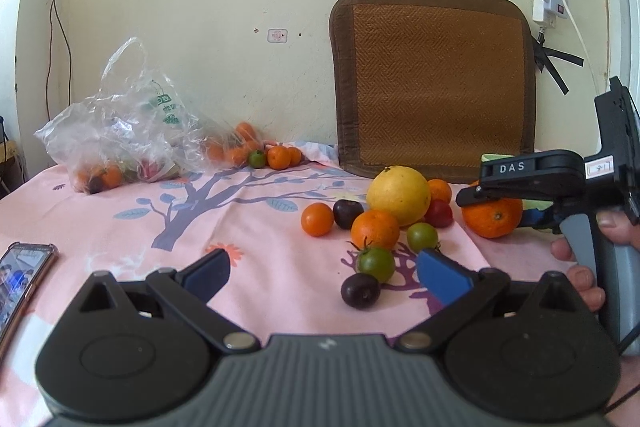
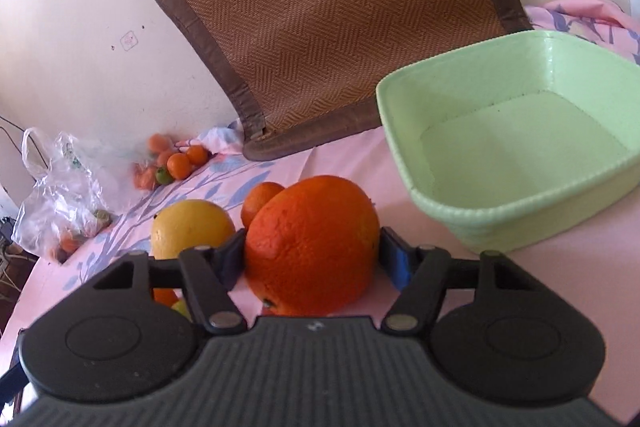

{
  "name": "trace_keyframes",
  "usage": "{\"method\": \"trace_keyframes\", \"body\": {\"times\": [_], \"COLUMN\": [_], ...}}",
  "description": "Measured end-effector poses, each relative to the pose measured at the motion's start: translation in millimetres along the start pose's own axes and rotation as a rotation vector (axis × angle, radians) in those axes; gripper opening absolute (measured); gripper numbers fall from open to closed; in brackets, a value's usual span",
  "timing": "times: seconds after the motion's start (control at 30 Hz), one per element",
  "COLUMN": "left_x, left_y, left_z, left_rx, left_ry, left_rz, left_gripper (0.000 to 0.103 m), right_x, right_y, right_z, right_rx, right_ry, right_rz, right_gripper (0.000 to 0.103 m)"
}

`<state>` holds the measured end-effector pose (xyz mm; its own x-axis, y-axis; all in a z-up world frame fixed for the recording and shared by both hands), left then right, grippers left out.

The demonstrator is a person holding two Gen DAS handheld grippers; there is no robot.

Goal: Organize fruits

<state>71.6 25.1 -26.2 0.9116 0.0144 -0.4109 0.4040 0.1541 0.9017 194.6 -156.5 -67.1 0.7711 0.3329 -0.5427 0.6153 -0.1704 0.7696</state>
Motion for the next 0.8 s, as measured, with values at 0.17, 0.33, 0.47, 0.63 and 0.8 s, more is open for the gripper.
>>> {"method": "trace_keyframes", "body": {"times": [0.17, 0.33, 0.47, 0.63, 0.8], "left_x": [2, 2, 3, 2, -4], "left_y": [0, 0, -2, -3, 0], "left_z": [-4, -2, 1, 9, 39], "left_rx": [-0.024, -0.018, -0.019, -0.017, -0.027], "left_ry": [-0.002, -0.023, -0.063, -0.134, -0.291], "left_rz": [-0.007, -0.016, -0.038, -0.064, -0.132], "left_gripper": [0.103, 0.103, 0.103, 0.103, 0.103], "right_x": [-19, -51, -83, -118, -124], "right_y": [-7, -26, -49, -62, -69], "right_z": [-1, -5, -16, -18, -14], "right_rx": [-0.037, -0.169, -0.354, -0.495, -0.486], "right_ry": [-0.003, 0.035, 0.128, 0.208, 0.211], "right_rz": [-0.003, -0.025, -0.072, -0.078, -0.056], "right_gripper": [0.068, 0.068, 0.068, 0.068, 0.068]}}
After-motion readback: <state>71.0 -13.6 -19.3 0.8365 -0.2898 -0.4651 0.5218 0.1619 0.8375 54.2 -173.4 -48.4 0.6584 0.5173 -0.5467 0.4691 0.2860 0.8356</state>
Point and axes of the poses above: each gripper's, at about its wrist camera, not at the fingertips, and x roughly the way its jaws point, z to its right, y to its top, the point moved 10 cm from there along x, roughly the way its jaws point, and after that the axes turned 6 degrees about -x, right-handed, at the moved point
